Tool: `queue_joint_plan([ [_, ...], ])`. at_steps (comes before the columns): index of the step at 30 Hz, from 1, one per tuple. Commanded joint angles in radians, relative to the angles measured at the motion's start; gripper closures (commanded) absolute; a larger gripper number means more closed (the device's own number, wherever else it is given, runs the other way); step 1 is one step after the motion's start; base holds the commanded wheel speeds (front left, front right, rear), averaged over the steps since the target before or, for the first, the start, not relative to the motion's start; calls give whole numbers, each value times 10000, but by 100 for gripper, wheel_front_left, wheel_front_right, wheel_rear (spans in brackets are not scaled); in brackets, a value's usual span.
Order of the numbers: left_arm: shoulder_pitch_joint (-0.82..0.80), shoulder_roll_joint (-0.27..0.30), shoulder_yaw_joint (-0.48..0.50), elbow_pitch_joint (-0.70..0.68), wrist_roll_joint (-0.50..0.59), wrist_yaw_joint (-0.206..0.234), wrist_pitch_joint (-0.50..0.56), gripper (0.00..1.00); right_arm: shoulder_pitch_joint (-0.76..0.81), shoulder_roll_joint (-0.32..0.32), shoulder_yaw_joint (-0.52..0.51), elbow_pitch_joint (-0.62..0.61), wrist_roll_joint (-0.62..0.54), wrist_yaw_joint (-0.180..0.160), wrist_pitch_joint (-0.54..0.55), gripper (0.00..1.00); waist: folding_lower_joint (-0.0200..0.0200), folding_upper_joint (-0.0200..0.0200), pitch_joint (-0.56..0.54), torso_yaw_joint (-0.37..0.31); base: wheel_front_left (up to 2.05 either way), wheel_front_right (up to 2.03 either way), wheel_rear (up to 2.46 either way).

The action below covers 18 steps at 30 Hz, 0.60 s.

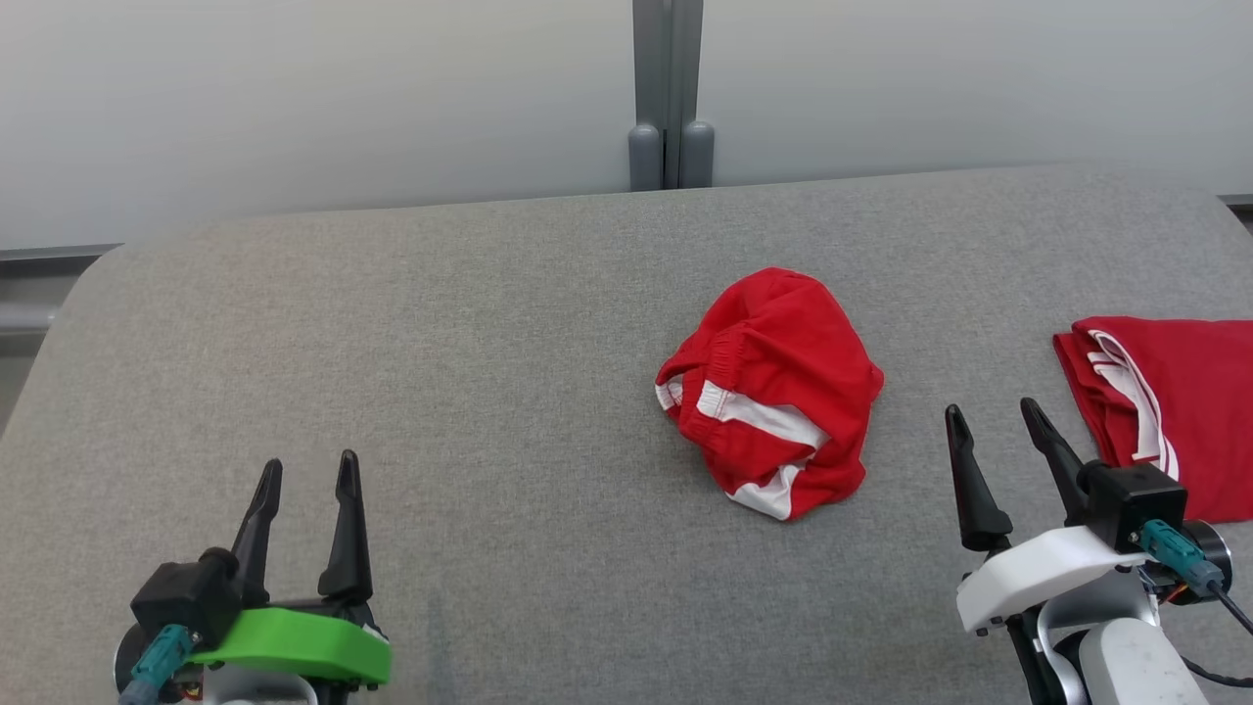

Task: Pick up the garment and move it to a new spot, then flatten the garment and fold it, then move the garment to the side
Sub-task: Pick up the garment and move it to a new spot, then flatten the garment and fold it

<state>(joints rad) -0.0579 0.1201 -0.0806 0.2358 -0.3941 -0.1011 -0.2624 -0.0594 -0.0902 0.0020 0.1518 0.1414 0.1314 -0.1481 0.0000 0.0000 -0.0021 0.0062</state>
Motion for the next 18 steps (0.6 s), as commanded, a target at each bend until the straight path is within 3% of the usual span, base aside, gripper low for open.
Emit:
queue_joint_plan([
  [1, 281, -71, 94, -111, 175, -28, -24, 0, 103, 9, 21, 58, 96, -15, -65, 0, 0, 0, -33, -24, 0, 0, 0],
  [18, 486, -370, 538, -223, 755, -272, -25, 0, 34, 64, 132, 345, 137, -15, -161, 0, 0, 0, -38, -37, 0, 0, 0],
])
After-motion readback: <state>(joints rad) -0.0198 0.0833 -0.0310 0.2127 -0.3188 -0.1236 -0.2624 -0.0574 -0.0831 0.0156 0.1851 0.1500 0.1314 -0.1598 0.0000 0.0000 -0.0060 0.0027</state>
